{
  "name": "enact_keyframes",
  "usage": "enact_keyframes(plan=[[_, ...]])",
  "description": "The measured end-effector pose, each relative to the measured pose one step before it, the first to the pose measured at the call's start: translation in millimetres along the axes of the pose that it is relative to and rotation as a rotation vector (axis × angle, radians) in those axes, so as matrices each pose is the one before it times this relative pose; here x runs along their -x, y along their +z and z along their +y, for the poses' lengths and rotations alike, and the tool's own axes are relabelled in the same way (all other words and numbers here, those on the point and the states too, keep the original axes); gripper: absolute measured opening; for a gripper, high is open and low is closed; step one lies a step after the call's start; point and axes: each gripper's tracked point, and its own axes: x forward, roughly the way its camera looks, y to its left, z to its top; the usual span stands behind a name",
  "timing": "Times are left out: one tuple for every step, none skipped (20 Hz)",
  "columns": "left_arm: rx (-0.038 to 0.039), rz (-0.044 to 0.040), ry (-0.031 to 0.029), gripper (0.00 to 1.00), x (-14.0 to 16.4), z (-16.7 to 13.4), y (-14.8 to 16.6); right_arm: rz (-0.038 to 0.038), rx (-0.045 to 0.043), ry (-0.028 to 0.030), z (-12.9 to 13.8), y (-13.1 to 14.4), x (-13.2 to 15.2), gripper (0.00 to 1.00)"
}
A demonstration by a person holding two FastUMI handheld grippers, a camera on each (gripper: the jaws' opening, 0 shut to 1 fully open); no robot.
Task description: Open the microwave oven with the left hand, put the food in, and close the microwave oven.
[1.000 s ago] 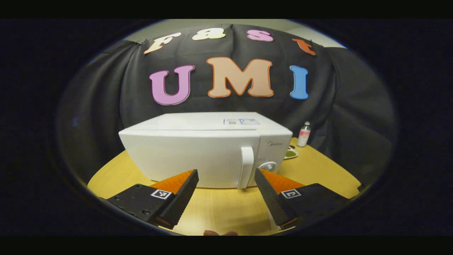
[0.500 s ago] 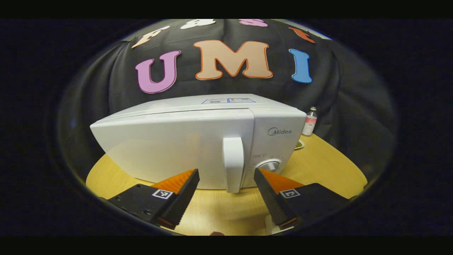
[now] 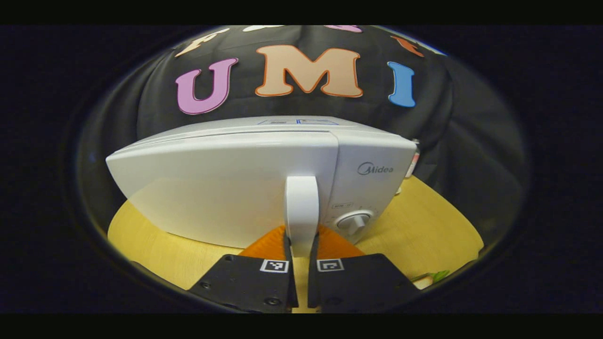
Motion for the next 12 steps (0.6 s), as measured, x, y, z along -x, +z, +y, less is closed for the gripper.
enact_keyframes(plan=[[-0.00579, -0.00188, -0.01597, 0.02, 1.54, -0.67, 0.41, 0.00057, -0.00198, 0.00062, 0.19, -0.22, -0.07, 0.97], [-0.00634, 0.00610, -0.01444, 0.04, 0.84, -0.13, -0.87, 0.00052, -0.00227, -0.00029, 0.47, -2.67, -0.83, 0.97], [-0.01090, 0.00800, -0.01446, 0.02, 0.48, -0.55, -0.76, 0.00139, -0.00248, -0.00002, 1.20, -0.64, -0.29, 0.97], [0.00505, 0.02562, -0.00746, 0.02, 6.30, -0.60, -7.62, 0.00138, -0.00236, 0.00153, 2.00, -0.73, -0.97, 0.97], [0.00178, 0.00070, -0.00398, 0.01, 10.66, -0.14, -6.64, -0.00131, -0.00195, -0.00059, 1.18, 0.04, -1.42, 0.97], [-0.01759, -0.04069, -0.00916, 0.03, 14.91, 0.81, -2.56, -0.00221, -0.00220, -0.00343, 0.17, -0.49, -1.48, 0.97], [-0.01570, -0.01188, -0.00779, 0.02, 15.12, 2.14, -6.74, 0.00078, -0.00762, -0.00468, 0.81, -1.57, -2.12, 0.97], [-0.00540, 0.01069, -0.00917, 0.01, 18.12, 2.21, -12.44, 0.00471, -0.01272, 0.00356, 2.98, -2.18, -1.56, 0.97], [0.00798, -0.00411, -0.01053, 0.02, 17.59, 3.10, -8.25, 0.00884, -0.01459, 0.01050, 6.40, -3.68, -1.87, 0.97], [0.00746, 0.00980, -0.00703, 0.01, 18.58, 6.60, -9.45, 0.00894, -0.00958, 0.01457, 6.59, -3.12, -3.03, 0.97], [0.00065, 0.01461, 0.00126, 0.01, 17.31, 6.10, -10.25, 0.00739, -0.00372, 0.01389, 6.79, -3.07, -3.39, 0.97], [-0.01146, -0.00386, 0.00686, 0.02, 18.96, 10.16, -7.51, 0.00857, -0.00447, 0.01716, 7.39, -4.27, -3.22, 0.97]])
